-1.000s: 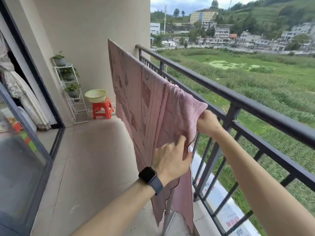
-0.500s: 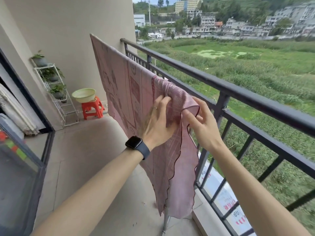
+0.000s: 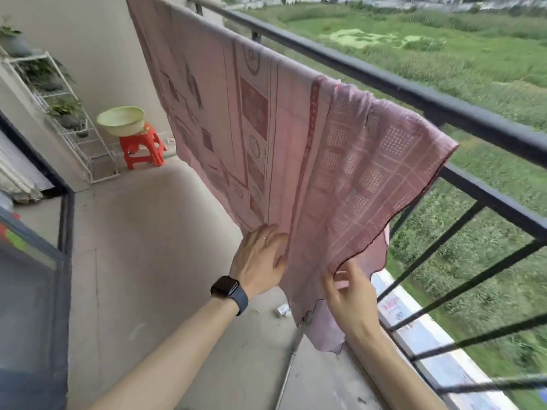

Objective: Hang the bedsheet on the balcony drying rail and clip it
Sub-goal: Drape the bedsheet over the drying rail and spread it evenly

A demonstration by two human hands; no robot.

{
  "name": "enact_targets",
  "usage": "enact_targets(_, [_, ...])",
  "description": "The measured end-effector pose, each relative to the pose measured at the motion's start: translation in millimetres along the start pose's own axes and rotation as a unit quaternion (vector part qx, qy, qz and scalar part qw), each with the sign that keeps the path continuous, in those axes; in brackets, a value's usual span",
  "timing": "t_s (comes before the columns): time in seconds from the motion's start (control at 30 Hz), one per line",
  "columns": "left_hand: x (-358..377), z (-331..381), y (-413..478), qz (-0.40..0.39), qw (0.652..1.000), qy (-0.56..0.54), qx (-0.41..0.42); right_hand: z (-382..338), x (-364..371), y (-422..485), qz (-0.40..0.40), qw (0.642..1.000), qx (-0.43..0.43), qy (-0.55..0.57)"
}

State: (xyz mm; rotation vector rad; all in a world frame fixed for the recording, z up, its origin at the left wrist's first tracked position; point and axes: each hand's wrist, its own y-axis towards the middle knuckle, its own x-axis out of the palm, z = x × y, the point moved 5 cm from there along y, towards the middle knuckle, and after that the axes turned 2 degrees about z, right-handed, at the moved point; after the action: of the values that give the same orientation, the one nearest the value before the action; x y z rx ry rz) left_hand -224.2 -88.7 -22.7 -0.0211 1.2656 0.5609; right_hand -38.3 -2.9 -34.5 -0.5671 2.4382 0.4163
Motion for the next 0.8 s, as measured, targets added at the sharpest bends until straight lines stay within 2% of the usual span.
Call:
enact_targets(0.1, [9, -49, -25, -0.087, 0.995, 0.016, -0.045, -15, 47, -13, -0.097, 0.991, -0.008, -0.096])
enact_targets(0.2, [-22, -51, -37, -0.152, 0.985, 0.016, -0.076, -47, 33, -18, -0.159, 0.964, 0.055, -0.207])
enact_targets(0.27, [-33, -90, -43, -0.169, 0.98, 0.022, -0.1, -69, 64, -20, -0.214, 0.948, 0.057, -0.23])
enact_targets(0.33, [-50, -131, -44, -0.176, 0.976, 0.026, -0.125, -95, 102, -19, -0.257, 0.944, 0.011, -0.207])
enact_targets(0.53, [-119, -225, -8, -0.121, 0.977, 0.023, -0.175, -181, 180, 39, -0.259, 0.942, -0.121, -0.174])
enact_targets(0.8, [-154, -308, 89, -0.088, 0.972, 0.028, -0.214, -257, 222, 167, -0.24, 0.938, -0.178, -0.176])
